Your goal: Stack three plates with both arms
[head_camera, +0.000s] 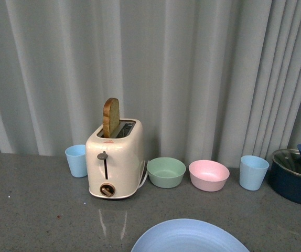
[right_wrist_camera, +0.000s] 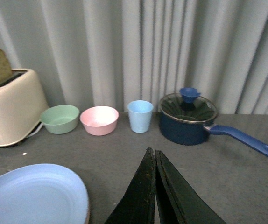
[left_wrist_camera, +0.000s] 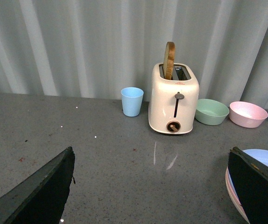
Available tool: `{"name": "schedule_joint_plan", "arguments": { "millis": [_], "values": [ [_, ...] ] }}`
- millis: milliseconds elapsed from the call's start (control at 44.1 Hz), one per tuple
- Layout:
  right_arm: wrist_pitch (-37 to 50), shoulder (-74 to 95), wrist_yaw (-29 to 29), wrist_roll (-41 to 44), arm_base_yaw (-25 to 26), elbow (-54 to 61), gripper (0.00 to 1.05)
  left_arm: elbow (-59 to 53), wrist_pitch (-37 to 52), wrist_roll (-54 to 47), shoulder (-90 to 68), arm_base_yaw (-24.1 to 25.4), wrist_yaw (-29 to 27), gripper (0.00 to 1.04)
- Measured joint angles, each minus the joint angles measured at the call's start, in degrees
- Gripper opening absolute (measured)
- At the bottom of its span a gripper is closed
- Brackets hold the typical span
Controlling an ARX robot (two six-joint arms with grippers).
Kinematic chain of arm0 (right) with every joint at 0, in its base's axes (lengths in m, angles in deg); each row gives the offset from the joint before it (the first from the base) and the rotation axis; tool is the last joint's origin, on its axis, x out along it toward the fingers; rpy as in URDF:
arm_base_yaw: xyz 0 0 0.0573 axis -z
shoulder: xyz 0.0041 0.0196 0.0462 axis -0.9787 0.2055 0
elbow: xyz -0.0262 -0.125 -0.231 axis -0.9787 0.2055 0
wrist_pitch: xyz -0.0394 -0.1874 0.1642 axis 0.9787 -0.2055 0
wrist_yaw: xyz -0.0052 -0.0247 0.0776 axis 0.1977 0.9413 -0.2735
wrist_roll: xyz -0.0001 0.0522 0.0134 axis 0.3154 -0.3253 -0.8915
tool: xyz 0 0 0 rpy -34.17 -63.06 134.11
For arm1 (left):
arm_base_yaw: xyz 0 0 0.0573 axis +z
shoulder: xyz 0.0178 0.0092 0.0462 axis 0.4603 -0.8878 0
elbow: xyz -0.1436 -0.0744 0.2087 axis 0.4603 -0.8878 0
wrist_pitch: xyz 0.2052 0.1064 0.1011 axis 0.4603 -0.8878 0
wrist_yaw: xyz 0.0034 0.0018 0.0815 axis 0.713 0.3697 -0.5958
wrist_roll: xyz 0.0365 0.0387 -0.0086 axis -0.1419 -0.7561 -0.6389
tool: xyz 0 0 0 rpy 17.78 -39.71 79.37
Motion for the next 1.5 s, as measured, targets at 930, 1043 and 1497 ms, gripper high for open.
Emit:
{"name": "schedule_joint_plan", "arguments": {
  "millis": [930,1043,1497],
  "values": [
    [-14.9,-18.8,0.3,0.0,-1.7,2.8,0.03,0.0,0.0,0.0,0.0,0.0,0.0,0.98],
    [-24.7,-26.5,0.3,0.0,-1.7,2.8,0.03,0.0,0.0,0.0,0.0,0.0,0.0,0.98],
    [-25.5,-29.0,0.3,0.1,-1.7,2.8,0.34,0.0,0.0,0.0,0.0,0.0,0.0,0.98]
  ]
}}
